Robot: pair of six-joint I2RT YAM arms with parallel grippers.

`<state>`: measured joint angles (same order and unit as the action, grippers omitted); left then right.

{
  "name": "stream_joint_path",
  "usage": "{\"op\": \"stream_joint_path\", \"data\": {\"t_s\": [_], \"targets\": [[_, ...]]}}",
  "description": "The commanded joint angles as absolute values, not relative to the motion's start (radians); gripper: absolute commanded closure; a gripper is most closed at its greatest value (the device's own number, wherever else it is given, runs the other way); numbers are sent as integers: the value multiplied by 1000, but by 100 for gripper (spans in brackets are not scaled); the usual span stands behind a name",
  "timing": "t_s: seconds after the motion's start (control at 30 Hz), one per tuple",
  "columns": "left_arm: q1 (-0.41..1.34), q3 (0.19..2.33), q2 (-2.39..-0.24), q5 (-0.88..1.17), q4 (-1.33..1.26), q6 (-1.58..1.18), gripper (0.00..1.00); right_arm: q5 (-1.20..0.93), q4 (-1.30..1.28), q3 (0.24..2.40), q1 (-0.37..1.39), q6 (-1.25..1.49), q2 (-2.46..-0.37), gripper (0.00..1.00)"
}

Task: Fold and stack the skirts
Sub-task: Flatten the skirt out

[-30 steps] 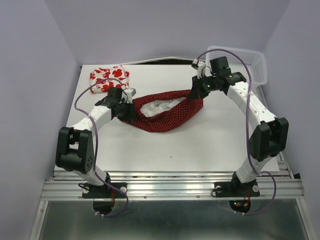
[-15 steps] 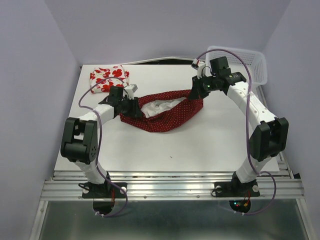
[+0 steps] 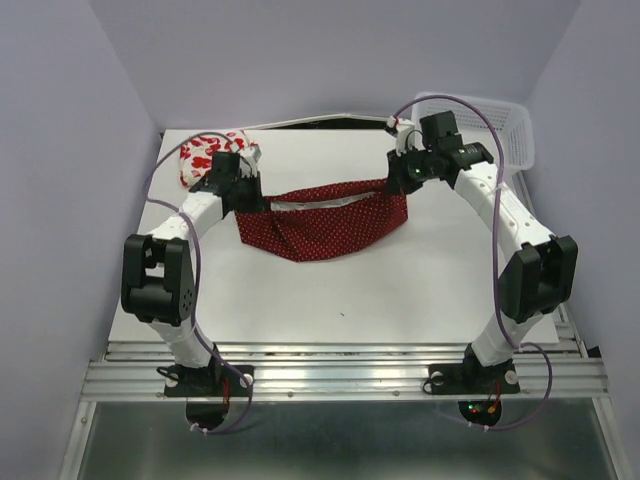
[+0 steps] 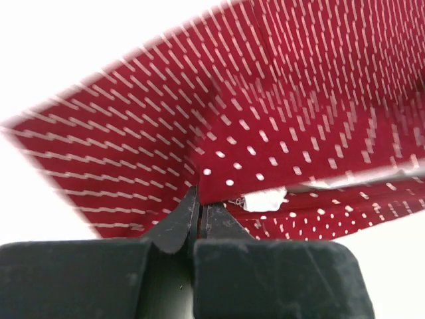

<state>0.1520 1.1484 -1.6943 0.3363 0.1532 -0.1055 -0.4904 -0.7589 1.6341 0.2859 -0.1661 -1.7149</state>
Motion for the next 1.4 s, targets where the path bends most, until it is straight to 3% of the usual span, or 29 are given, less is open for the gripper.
{"op": "stream_joint_path", "data": {"t_s": [0.0, 0.07, 0.23, 0.47, 0.57, 0.8, 0.87, 0.97, 1.2, 1.37], "targets": [[153, 1425, -1562, -105, 337, -11, 100, -260, -735, 1759, 284, -261, -1655, 99], [156, 1523, -1511, -147, 348, 83, 100, -209, -733, 1788, 273, -267, -1651, 99], [184, 1526, -1361, -239, 336, 196, 100, -152, -716, 1795, 253, -262, -1597, 99], [186, 1600, -1377, -210, 445, 186, 100, -107, -692, 1883, 210, -276, -1633, 99], [186, 1749, -1485, -183, 475, 158, 100, -78, -703, 1994, 210, -310, -1744, 99], [175, 2230, -1887, -131, 538, 123, 100, -6, -747, 2522, 190, -342, -2066, 99], [173, 2428, -1974, -123, 551, 120, 100, 36, -717, 2589, 190, -350, -2126, 99], [169, 2546, -2059, -88, 519, 112, 100, 95, -574, 2551, 181, -330, -2146, 99], [123, 2197, -1806, 92, 199, 34, 100, 65, -466, 2490, 172, -255, -2022, 99], [121, 1901, -1603, 150, 319, 58, 100, -125, -505, 2083, 172, -241, -1705, 99]]}}
